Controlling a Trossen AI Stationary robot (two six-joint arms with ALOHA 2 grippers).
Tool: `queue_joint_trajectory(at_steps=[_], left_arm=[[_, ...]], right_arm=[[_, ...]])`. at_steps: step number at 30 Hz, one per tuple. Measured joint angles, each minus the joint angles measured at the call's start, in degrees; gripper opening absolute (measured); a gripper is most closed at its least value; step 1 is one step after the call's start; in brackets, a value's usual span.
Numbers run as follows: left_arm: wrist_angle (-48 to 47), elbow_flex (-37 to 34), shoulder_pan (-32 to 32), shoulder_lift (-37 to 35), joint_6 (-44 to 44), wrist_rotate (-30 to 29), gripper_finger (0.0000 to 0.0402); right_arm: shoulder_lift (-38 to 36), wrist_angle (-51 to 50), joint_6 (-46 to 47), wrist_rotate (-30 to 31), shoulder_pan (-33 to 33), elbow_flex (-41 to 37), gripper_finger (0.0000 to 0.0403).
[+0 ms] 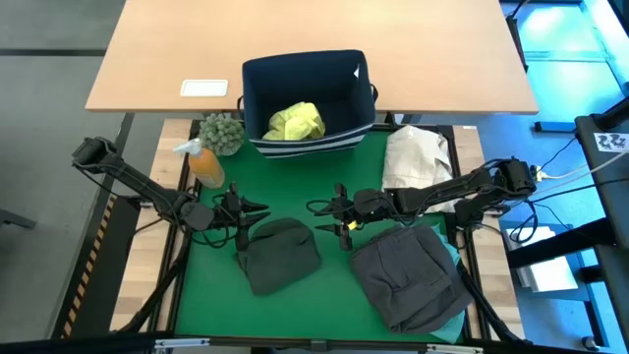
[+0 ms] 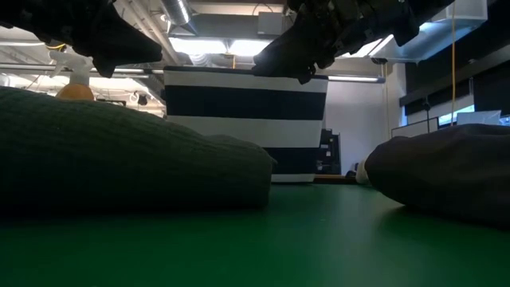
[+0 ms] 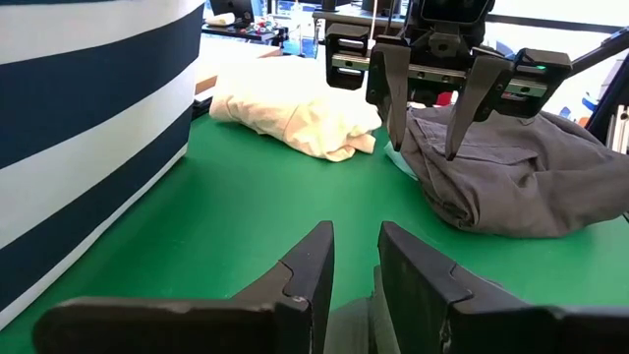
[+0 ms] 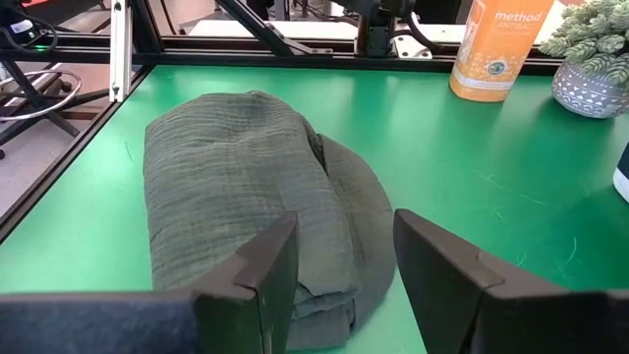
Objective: Fold laundry
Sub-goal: Stack the green polo on the black shorts
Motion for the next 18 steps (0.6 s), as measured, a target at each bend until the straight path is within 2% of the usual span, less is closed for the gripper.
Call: queue_joint_trajectory(at_steps=[6,18], left_arm=[[0.0,0.0,0.0,0.0,-0.1,1.9,0.0080],[0.0,0.0,0.0,0.0,-0.2,1.9,0.0080]], right_arm=[[0.0,0.4,0.0,0.0,0.0,0.0,0.0166],[0.0,0.6,0.0,-2.6,0.0,0.0,0.0166]])
